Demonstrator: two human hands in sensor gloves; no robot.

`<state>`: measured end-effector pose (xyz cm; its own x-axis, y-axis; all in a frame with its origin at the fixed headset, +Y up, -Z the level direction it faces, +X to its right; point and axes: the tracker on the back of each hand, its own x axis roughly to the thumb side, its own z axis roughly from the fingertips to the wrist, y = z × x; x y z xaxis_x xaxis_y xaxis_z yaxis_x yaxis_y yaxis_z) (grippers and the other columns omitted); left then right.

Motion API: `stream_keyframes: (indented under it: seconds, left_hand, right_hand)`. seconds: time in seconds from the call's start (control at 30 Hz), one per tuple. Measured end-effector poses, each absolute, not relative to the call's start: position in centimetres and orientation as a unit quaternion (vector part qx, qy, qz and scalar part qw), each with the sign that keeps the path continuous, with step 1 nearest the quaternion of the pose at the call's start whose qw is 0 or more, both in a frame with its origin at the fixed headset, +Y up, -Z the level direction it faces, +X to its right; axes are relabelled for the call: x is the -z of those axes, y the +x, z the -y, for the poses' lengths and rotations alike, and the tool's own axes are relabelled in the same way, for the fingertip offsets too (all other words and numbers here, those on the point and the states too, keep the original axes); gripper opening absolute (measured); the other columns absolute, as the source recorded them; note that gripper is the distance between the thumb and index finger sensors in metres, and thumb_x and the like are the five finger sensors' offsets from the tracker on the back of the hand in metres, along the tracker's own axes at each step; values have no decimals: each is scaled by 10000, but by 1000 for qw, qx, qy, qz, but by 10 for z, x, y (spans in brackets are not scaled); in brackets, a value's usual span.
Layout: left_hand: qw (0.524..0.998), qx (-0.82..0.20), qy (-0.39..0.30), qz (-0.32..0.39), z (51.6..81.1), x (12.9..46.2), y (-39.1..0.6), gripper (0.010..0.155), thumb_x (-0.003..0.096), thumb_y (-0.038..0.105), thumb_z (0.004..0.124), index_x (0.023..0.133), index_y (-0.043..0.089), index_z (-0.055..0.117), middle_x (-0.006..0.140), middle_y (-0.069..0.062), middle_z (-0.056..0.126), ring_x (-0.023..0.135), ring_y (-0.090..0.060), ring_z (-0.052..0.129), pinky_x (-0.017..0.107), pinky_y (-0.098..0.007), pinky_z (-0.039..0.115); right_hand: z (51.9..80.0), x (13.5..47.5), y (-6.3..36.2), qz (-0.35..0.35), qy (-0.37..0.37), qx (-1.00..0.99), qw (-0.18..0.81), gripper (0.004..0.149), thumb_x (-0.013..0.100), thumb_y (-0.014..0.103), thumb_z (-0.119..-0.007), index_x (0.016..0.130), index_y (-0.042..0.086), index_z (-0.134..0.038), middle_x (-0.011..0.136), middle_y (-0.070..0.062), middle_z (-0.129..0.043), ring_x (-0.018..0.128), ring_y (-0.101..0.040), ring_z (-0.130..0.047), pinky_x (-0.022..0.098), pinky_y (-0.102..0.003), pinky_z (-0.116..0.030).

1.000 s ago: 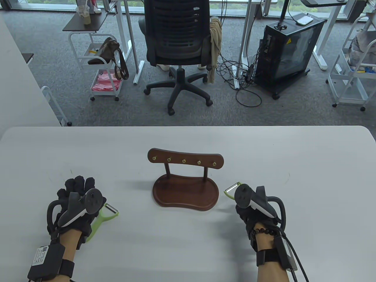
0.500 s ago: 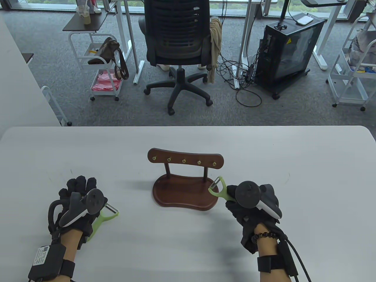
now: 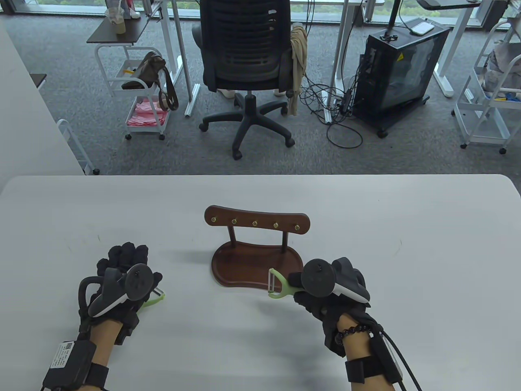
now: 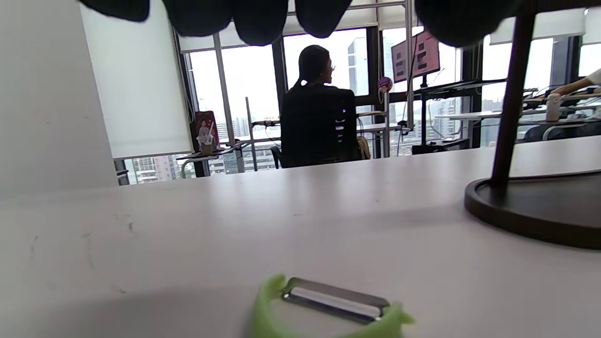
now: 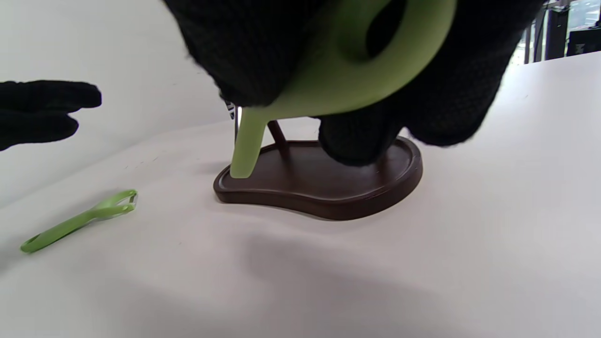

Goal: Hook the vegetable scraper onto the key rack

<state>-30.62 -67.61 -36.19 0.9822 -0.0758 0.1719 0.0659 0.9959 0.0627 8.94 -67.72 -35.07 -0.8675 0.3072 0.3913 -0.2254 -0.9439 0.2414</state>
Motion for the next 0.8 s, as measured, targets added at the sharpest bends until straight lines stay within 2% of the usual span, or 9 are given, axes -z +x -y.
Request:
stream_keyframes:
  seconds: [0.23, 0.47, 0.63, 0.8]
  left_hand:
    - [969, -32, 44, 239, 672, 337, -234, 728, 533, 578, 647, 1125, 173, 522, 1168, -195, 568, 1084, -499, 630, 726, -739, 548]
    - [933, 11, 10, 361, 675, 314, -180, 658, 507, 593, 682, 1066, 247, 650, 1080, -59, 771, 1015, -369, 822, 730, -746, 572]
    - [916, 54, 6, 398, 675, 306, -167, 511, 507, 559, 703, 955, 326, 784, 939, 30, 912, 910, -267, 936, 733, -737, 592]
    - [906, 65, 8, 419, 673, 301, -164, 466, 497, 539, 727, 902, 336, 835, 840, 63, 963, 823, -216, 989, 733, -704, 654]
  right_hand:
    - [675, 337, 43, -107, 299, -945, 82, 491, 490, 251, -873, 956, 150, -757, 870, -104, -885, 651, -271, -1059, 532, -502, -953]
    - [663, 318, 10, -92, 364, -925, 57, 459, 477, 261, -888, 920, 192, -794, 862, -71, -907, 651, -257, -1062, 538, -488, -955]
    - [658, 312, 3, -89, 383, -918, 60, 449, 473, 263, -892, 909, 195, -806, 855, -65, -918, 646, -249, -1065, 536, -479, -960]
    - [659, 313, 4, -92, 388, -915, 67, 447, 468, 264, -895, 903, 204, -810, 854, -51, -921, 656, -246, -1060, 546, -479, -953]
